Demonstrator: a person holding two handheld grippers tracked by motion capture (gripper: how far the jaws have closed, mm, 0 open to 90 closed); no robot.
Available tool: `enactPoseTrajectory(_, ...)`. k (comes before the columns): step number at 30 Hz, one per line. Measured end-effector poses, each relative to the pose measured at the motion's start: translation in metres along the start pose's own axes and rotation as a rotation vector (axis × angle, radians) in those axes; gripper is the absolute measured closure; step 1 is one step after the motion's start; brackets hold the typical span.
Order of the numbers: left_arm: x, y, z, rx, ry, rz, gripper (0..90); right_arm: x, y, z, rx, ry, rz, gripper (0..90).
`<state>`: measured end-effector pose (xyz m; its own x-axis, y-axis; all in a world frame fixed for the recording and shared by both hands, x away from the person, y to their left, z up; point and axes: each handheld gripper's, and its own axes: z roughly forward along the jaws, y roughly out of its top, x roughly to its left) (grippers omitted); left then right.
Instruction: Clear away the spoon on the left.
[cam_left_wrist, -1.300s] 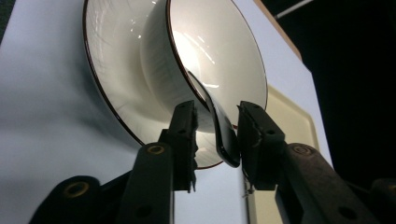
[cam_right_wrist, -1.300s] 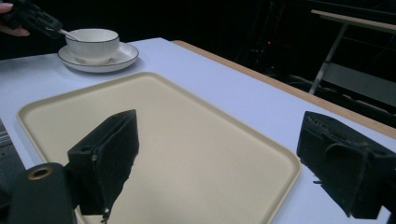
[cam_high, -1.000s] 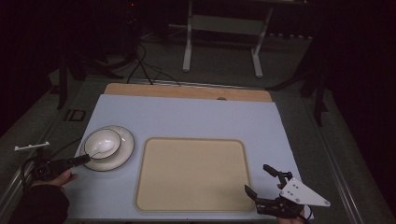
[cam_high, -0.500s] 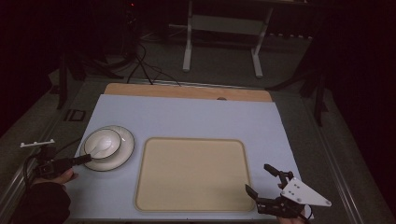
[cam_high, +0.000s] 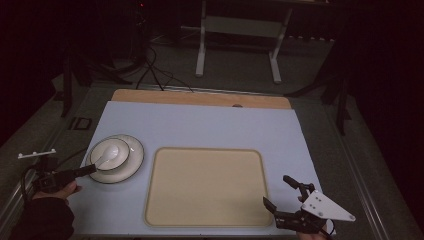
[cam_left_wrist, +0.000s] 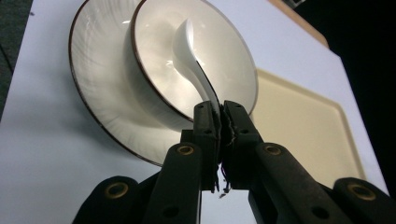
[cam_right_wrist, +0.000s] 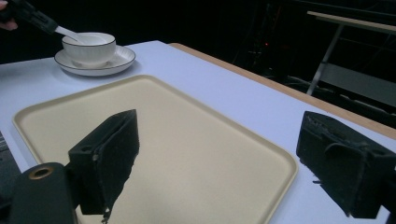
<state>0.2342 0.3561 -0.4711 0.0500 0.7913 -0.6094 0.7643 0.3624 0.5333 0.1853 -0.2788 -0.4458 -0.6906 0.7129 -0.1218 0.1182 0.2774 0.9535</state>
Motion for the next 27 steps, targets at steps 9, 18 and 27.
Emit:
enactPoseTrajectory(9, -0.015, -0.002, -0.013, -0.045, -0.008, 0.002, 85.4, 0.0, 0.0, 0.0, -0.002, -0.007, 0.002, 13.2)
enactPoseTrajectory(18, -0.037, -0.004, -0.026, -0.086, 0.006, 0.034, 85.5, -0.001, 0.0, 0.0, -0.007, -0.008, 0.007, 13.3)
enactPoseTrajectory(27, -0.061, -0.007, -0.033, -0.117, 0.004, 0.077, 85.5, -0.002, 0.0, 0.0, -0.011, -0.007, 0.015, 13.2)
